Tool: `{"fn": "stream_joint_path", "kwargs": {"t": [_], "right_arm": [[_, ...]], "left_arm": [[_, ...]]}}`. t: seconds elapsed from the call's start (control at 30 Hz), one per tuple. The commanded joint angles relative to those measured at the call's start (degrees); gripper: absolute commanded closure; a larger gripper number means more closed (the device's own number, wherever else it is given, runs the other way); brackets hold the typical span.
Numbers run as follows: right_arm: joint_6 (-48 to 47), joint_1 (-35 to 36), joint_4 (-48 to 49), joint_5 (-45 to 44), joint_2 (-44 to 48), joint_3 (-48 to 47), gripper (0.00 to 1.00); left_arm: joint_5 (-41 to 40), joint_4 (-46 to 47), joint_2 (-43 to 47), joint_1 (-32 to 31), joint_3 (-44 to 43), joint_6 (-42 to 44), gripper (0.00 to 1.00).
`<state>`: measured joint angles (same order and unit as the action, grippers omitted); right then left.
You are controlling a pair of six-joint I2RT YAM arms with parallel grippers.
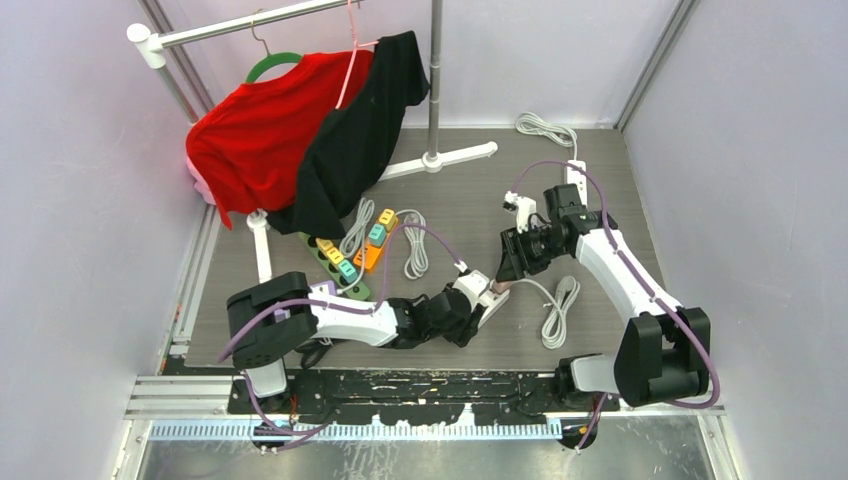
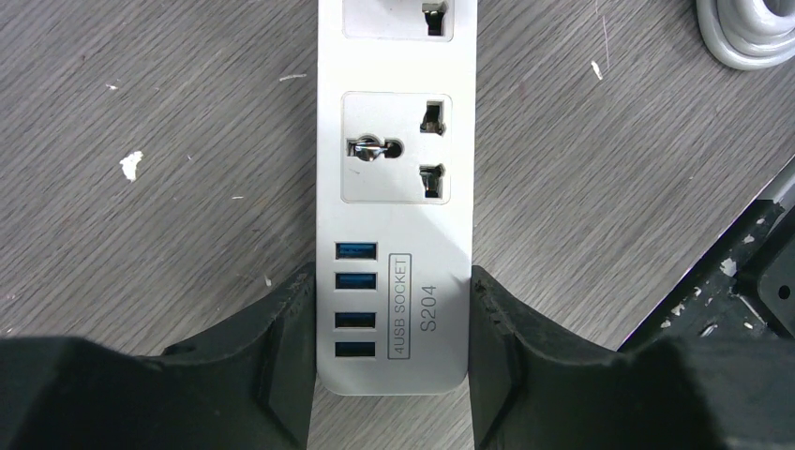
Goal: Pull the plug off the socket
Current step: Remove the plug from the socket, then place the plug at the center of the board.
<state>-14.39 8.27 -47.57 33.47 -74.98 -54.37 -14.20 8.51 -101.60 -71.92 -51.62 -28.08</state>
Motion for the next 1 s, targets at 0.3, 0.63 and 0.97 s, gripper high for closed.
{"fn": "stream_joint_path", "kwargs": {"t": [0.3,0.63,0.97], "right_arm": [[10.14,-4.01,12.58,-19.13,7.86,1.55,0.96],[16.98,-7.53,18.96,-34.28,4.61,1.76,0.89],[14.54,-15.88,22.30,-39.09,-9.63,-7.34,0.86]], "left_arm": [[-1.59,-8.13,0.30,0.38,1.10,0.30,0.99],[1.26,-5.42,0.18,0.38,1.52,0.22,1.00],[2.11,-3.68,1.47,0.38,2.11,2.87,1.00]]}}
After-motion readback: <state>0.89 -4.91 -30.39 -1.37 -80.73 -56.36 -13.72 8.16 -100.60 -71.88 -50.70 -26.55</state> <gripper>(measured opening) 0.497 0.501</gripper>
